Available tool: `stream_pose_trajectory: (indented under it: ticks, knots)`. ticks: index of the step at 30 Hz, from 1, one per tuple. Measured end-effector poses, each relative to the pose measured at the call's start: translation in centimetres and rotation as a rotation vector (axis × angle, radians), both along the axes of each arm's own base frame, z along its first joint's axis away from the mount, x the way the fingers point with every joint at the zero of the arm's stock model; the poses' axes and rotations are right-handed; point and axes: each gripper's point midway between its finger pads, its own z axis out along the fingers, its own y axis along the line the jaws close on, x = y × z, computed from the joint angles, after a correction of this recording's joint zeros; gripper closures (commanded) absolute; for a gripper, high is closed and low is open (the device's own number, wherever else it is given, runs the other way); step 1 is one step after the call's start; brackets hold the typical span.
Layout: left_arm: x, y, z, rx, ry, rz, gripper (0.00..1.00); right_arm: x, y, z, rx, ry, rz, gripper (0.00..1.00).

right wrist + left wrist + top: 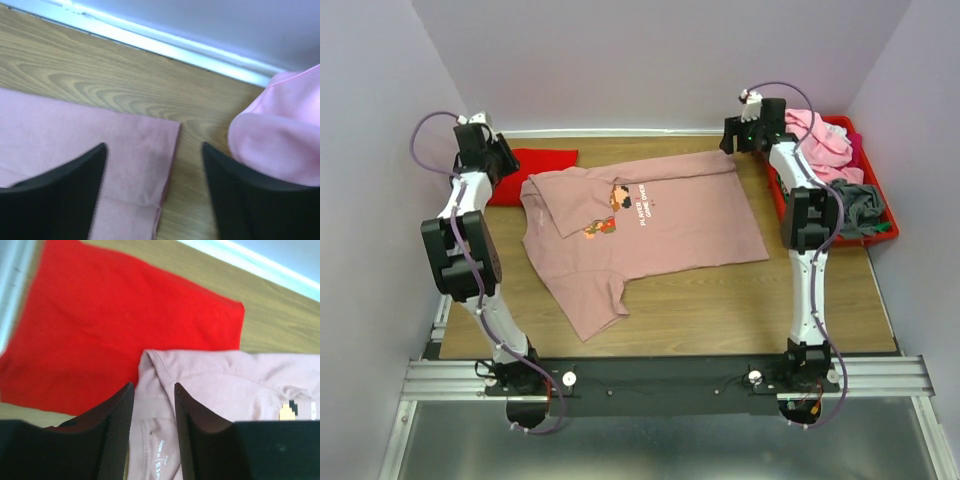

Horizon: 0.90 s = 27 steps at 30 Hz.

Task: Fold and stack the t-shirts
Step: Fold the tshirt

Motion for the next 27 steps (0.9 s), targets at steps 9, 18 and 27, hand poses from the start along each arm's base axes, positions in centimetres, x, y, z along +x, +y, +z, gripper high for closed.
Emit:
stream_pose_trajectory:
  ticks: [9, 18, 27]
  knots:
    - [-3.7, 0.4, 8.0, 0.094, -0.122, 0.063, 0.04, -1.1, 0.1, 4.8, -0.002, -0.058, 0.019, 0.0]
    - [-10.2, -10.0, 16.8, 0.026, -0.43, -0.292, 0.44, -18.6, 5.9, 13.9, 0.056, -0.192, 0.584, 0.01]
    - [-23.4, -26.4, 5.7, 0.019, 0.078, -0.588, 0.54, -35.3, 9.1, 9.5, 0.031, -0.193, 0.947, 0.04]
